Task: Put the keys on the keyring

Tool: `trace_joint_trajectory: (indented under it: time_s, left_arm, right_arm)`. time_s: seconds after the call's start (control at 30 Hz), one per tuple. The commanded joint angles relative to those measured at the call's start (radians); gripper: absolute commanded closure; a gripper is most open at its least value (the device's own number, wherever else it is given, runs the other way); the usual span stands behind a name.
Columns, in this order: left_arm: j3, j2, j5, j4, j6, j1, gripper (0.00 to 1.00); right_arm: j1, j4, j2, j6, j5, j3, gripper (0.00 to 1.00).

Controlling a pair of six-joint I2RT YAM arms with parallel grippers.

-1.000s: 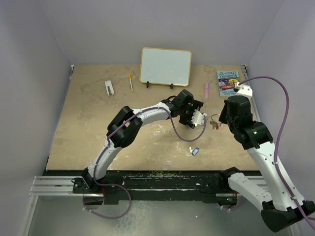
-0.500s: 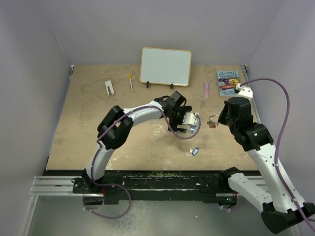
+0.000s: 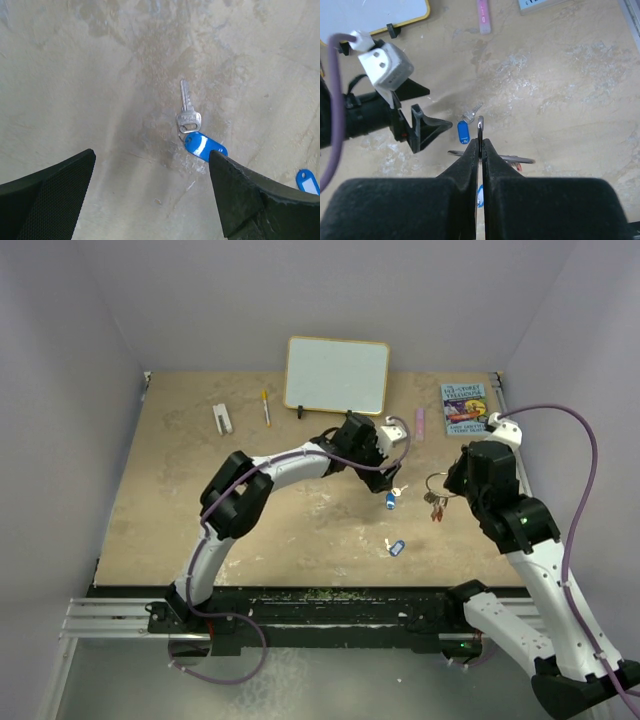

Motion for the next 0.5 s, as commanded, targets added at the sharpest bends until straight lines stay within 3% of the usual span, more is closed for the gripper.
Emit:
trace_joint_trajectory:
  time_s: [0.0, 0.2, 0.37, 0.47]
  left_arm:
    - [-0.135, -0.039, -0.116, 0.296, -0.233, -0.023, 0.02]
    - [-0.249, -0.043, -0.28, 0.563, -0.263, -0.082, 0.02]
    - [-0.317, -0.043, -0.416, 0.73, -0.179, -0.131, 0.02]
    - [-0.482, -0.048, -0.464, 0.962, -0.137, -0.137, 0.02]
  right_arm:
    - [-0.006, 0.074, -0.012, 0.038, 0.021, -0.002, 1.0]
    - [-0.006, 0.068, -0.027, 0.065, 0.011, -0.009, 1.0]
    - [-0.006, 0.055, -0.038, 0.072, 0.004, -0.006, 1.0]
    - [-0.006, 0.034, -0.05, 0.072, 0.018, 0.01, 1.0]
